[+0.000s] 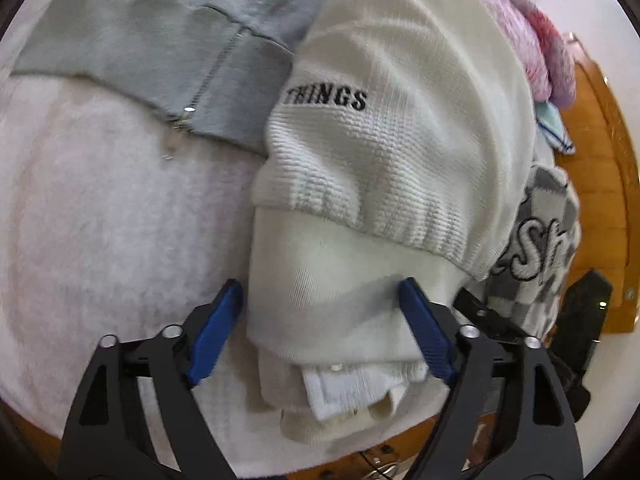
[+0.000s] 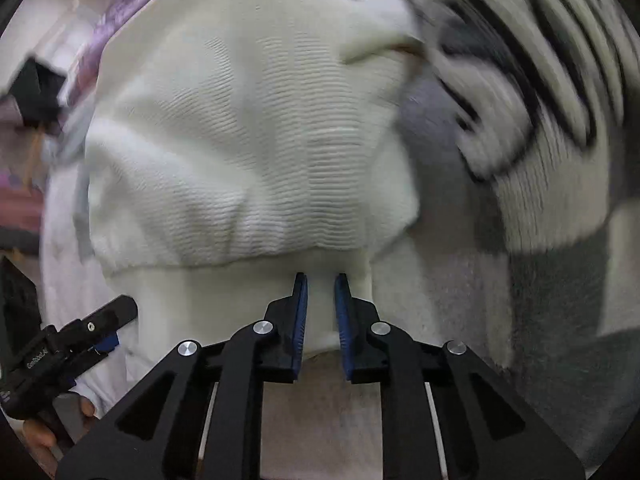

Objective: Fold large clothes

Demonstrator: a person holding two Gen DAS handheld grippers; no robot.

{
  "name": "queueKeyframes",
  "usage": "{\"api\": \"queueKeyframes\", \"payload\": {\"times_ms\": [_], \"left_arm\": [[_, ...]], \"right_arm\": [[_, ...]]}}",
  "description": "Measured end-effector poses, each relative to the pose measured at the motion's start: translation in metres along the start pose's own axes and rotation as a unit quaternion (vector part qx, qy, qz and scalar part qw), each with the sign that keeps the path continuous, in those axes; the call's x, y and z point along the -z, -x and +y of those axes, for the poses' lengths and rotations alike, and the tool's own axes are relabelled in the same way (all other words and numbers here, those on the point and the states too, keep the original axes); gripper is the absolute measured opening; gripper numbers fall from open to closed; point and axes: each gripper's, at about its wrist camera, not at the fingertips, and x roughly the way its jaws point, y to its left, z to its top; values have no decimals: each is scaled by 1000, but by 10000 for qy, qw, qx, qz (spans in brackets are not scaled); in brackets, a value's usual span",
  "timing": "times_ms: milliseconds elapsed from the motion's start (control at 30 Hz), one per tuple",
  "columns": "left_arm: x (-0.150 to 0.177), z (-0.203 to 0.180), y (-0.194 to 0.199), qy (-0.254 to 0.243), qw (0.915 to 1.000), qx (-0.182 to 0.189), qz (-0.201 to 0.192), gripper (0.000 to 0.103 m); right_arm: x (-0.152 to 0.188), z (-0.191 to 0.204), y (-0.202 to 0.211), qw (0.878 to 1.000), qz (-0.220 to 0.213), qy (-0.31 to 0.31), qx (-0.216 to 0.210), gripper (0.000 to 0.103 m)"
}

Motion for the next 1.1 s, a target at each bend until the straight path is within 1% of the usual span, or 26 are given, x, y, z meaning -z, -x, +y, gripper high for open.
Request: {"api": "queueKeyframes", "payload": {"times_ms": [33,100,200,267,300,333,367,400,433,467,500,533,567,633,700,733,767,800,867,900,933,967,1000,1033,1067,1100], "left_arm": [[-3,-1,-4,36,10000,11,-21,90],[-5,3,-8,189,9998,93,-13,93],[0,1,-10,273,9996,93,-69,94],[4,-1,-10,345,9993,105,-61,92],[5,-2,-8,317,9994,87,-119,86],[6,-6,-9,276,9994,151,-120,72],[5,-9,-9,254,9996,69,-110,61],[4,-13,-7,232,9997,-32,-100,55],[3,-17,-3,232,9996,-134,-49,41],[2,-18,2,287,9995,-138,-9,32],[0,-18,8,363,9993,-57,21,29],[-2,-19,15,415,9991,40,45,27],[-3,-21,21,423,9990,92,61,27],[-7,-27,31,451,9987,227,97,26],[-12,-33,39,512,9979,350,173,26],[-15,-35,42,566,9972,442,205,26],[-18,-39,44,559,9971,466,238,26],[-19,-41,46,517,9972,469,263,26],[-21,-46,49,429,9974,489,312,26],[-23,-45,51,440,9972,490,347,26],[-25,-46,51,454,9970,505,383,26],[-25,-42,53,448,9968,518,408,26],[-26,-42,53,442,9968,511,427,26],[-26,-41,52,444,9966,521,457,26],[-27,-43,51,438,9967,503,465,26],[-27,-43,51,425,9968,487,470,26]], "right_arm": [[0,2,2,10000,13,41,78,12],[1,6,1,9997,-16,162,205,12],[7,9,-1,9998,-114,-39,159,13],[8,8,3,9997,-95,-230,81,16],[9,6,7,9992,-76,-404,-5,23],[14,3,10,9972,-59,-672,-313,36],[18,2,14,9954,-57,-827,-480,45],[23,1,18,9938,-72,-983,-511,57],[29,1,22,9922,-94,-1117,-542,59],[36,-1,25,9902,-108,-1234,-646,60],[45,-4,28,9842,-136,-1534,-872,62],[56,-9,29,9752,-126,-1898,-1127,70],[65,-15,27,9663,-106,-2199,-1334,71],[85,-20,20,9390,-130,-2911,-1827,72],[110,-22,6,8870,-238,-3839,-2556,72],[125,-23,-3,8490,-319,-4363,-2964,73],[133,-22,-10,8243,-374,-4630,-3237,74],[140,-21,-15,8040,-418,-4848,-3418,74],[149,-16,-25,7813,-592,-5041,-3632,78],[152,-14,-28,7760,-637,-5086,-3676,80],[155,-13,-31,7663,-726,-5156,-3763,81],[160,-9,-37,7474,-862,-5226,-4010,81],[159,-7,-42,7373,-912,-5264,-4135,82],[156,0,-49,7334,-936,-5284,-4173,83],[155,-1,-52,7329,-937,-5299,-4162,83],[150,6,-59,7349,-897,-5322,-4106,83]]}}
